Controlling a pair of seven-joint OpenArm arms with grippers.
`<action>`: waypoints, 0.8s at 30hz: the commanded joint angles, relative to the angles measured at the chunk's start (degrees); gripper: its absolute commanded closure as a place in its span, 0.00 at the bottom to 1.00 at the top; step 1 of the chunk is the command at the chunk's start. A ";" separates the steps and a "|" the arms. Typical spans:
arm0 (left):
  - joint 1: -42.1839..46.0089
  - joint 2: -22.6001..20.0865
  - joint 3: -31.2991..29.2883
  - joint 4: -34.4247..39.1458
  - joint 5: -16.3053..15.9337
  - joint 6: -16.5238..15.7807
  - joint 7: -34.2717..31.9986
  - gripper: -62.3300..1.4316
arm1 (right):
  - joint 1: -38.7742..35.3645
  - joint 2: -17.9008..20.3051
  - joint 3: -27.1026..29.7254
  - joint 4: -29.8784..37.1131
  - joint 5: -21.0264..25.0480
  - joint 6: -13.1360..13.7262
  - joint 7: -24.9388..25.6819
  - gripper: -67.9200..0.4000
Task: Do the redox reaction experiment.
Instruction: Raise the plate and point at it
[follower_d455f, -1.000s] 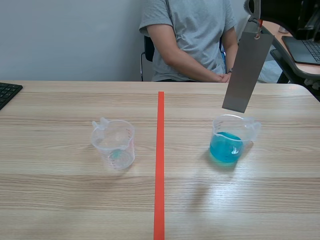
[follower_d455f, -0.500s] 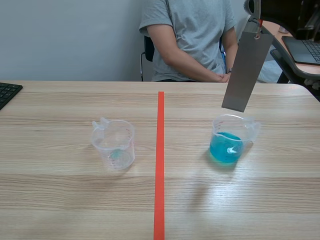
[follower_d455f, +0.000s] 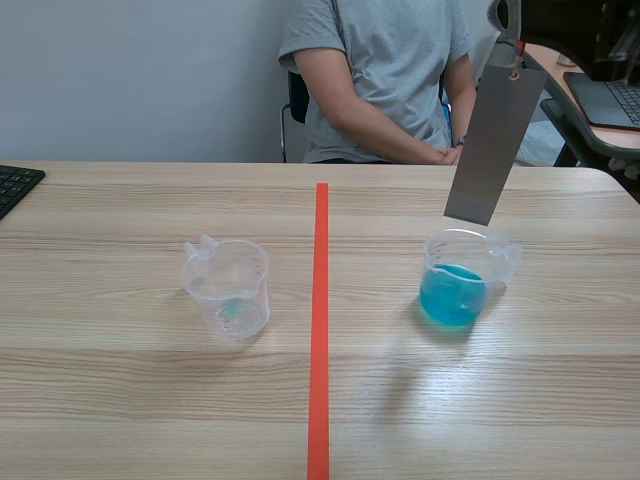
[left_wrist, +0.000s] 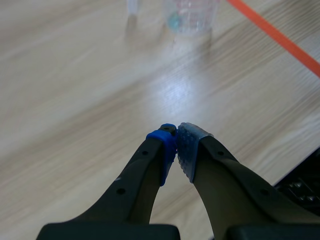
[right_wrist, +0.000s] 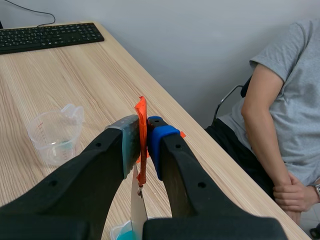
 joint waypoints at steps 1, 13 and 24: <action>-3.23 -1.14 -0.26 1.03 -0.39 -2.01 -0.92 0.90 | 1.29 0.79 0.81 0.74 1.01 0.33 0.66 0.97; -32.20 -5.25 20.63 1.18 -0.24 -3.63 2.03 0.90 | 1.29 0.79 0.81 0.74 1.01 0.33 0.66 0.97; -56.85 4.76 42.29 -0.28 2.69 -2.91 12.20 0.90 | 1.29 0.79 0.81 0.74 1.01 0.33 0.66 0.97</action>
